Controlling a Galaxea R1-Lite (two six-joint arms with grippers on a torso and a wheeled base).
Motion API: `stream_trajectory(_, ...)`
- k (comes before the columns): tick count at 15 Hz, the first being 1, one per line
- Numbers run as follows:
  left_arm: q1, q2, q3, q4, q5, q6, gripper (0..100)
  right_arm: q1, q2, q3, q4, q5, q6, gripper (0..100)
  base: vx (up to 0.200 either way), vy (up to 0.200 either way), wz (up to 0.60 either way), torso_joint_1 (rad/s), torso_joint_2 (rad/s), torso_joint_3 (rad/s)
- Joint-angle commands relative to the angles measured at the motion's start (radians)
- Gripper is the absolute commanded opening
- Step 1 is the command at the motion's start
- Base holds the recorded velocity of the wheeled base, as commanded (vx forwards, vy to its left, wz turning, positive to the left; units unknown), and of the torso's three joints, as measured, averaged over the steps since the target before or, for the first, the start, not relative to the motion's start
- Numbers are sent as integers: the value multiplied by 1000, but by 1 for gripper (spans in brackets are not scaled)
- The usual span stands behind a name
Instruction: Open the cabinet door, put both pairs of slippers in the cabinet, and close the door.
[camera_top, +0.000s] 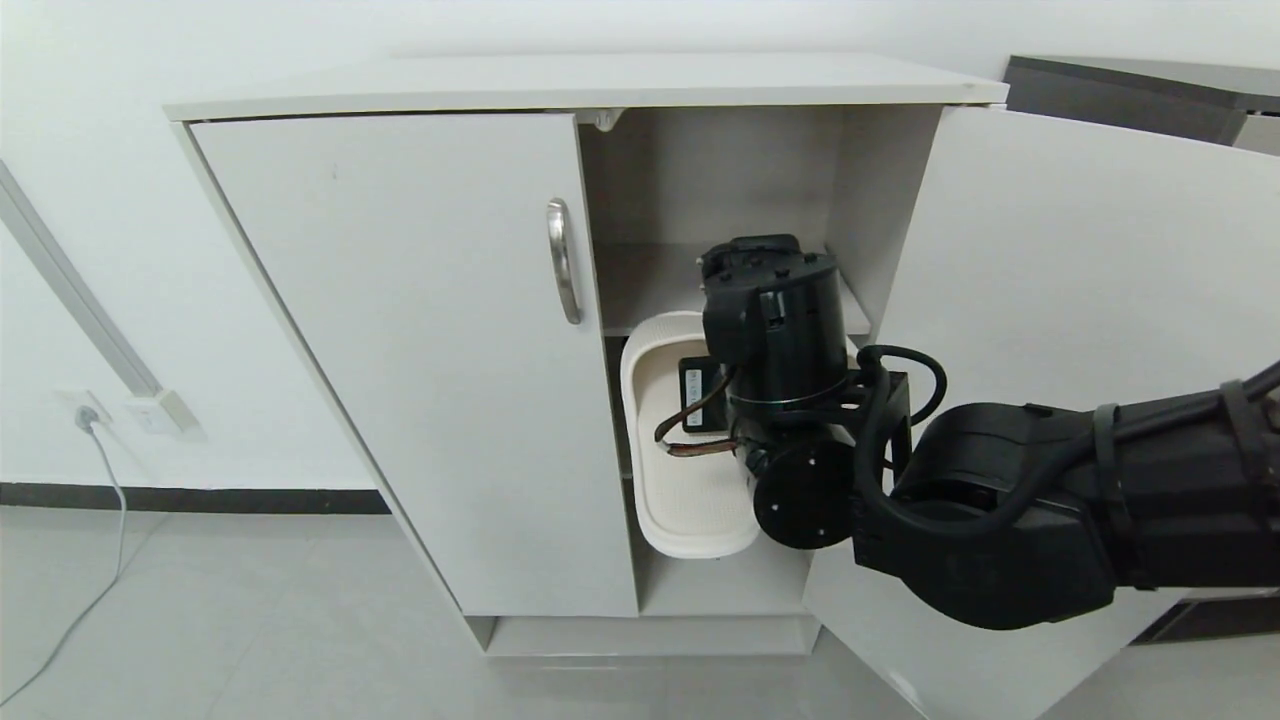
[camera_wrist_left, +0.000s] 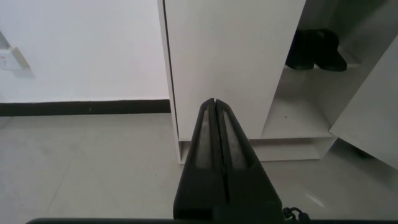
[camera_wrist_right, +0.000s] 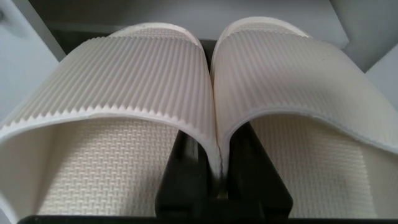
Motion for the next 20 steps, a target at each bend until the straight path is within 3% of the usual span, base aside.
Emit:
stream_trajectory(1, 0, 0, 0, 1, 1, 0, 0, -1, -2, 0, 0, 0, 0, 0, 200, 0, 0, 2, 2, 2)
stream_trajectory(6, 0, 0, 0, -1, 1, 0, 0, -3, 5, 1, -15, 0, 2, 0, 200, 0, 0, 5, 2, 4)
stream_trajectory(12, 0, 0, 0, -1, 1, 0, 0, -63, 52, -56, -44, 39, -44, 0, 0, 0, 0, 0, 0, 0)
stream_trajectory(20, 0, 0, 0, -1, 1, 0, 0, -125, 173, -310, 38, 75, -124, 0, 0, 0, 0, 0, 0, 0)
